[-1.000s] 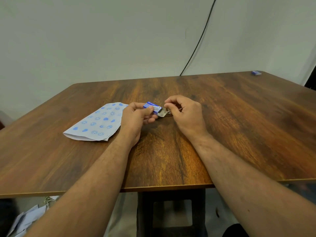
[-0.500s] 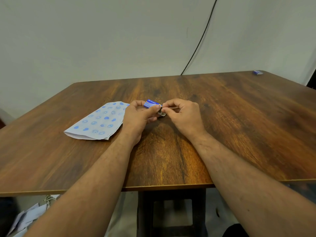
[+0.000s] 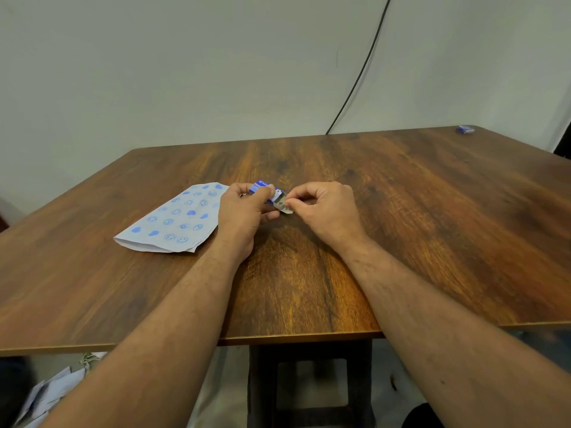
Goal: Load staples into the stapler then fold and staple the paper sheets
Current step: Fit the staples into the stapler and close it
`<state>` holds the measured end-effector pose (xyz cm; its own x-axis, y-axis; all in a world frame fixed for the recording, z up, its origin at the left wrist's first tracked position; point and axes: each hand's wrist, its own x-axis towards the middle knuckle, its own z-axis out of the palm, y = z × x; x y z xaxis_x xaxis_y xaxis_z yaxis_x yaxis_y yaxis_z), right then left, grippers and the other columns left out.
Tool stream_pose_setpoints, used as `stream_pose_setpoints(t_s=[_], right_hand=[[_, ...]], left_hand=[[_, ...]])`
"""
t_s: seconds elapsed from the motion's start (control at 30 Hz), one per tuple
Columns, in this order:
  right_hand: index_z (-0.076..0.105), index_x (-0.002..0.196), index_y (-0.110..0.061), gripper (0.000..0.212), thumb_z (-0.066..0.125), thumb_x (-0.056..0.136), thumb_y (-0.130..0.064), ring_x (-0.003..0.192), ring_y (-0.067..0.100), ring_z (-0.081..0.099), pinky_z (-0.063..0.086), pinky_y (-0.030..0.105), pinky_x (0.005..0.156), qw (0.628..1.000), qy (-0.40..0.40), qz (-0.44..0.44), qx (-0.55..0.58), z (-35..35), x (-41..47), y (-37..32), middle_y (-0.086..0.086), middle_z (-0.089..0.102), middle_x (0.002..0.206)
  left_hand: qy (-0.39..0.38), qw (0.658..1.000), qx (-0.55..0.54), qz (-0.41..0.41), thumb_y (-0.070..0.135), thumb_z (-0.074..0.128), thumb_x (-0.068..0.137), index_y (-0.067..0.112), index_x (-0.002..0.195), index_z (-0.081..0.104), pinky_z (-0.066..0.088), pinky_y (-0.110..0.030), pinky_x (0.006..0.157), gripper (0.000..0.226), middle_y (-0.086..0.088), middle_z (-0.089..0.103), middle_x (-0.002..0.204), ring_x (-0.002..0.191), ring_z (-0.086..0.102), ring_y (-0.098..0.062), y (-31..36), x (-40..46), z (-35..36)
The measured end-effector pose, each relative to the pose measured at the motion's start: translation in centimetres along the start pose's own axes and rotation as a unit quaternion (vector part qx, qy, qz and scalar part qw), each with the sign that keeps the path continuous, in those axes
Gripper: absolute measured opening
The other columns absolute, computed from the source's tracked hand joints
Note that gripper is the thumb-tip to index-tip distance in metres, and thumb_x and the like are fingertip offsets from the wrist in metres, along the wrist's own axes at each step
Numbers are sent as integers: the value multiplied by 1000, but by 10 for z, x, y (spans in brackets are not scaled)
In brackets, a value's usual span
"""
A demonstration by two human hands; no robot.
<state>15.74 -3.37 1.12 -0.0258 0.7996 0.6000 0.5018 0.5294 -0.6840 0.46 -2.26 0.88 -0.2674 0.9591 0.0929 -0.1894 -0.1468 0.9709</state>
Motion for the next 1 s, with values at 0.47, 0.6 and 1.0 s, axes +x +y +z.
stream_pose_setpoints(t_s=[0.47, 0.6, 1.0], right_hand=[[81, 82, -21, 4, 78, 83, -19, 72, 0, 69, 57, 18, 73, 1000, -19, -1, -21, -4, -2, 0, -16, 72, 73], [80, 83, -19, 3, 79, 81, -16, 77, 1, 64, 52, 16, 73, 999, 1, -37, -19, -2, -1, 2, -9, 70, 85], [78, 103, -22, 21, 75, 86, -10, 87, 0, 70, 57, 21, 83, 999, -22, -48, 7, -3, -1, 1, -11, 75, 92]], left_hand=[[-31, 999, -3, -16, 20, 66, 97, 9, 123, 56, 60, -25, 57, 30, -19, 75, 101, 74, 78, -23, 2, 0, -2], [-46, 999, 11, 0, 16, 68, 96, 10, 120, 56, 59, -23, 54, 28, -13, 74, 97, 63, 74, -15, 3, -4, -1], [-69, 996, 64, 5, 23, 68, 95, 8, 112, 62, 55, -20, 50, 23, -9, 74, 82, 51, 64, -9, 0, -2, 0]])
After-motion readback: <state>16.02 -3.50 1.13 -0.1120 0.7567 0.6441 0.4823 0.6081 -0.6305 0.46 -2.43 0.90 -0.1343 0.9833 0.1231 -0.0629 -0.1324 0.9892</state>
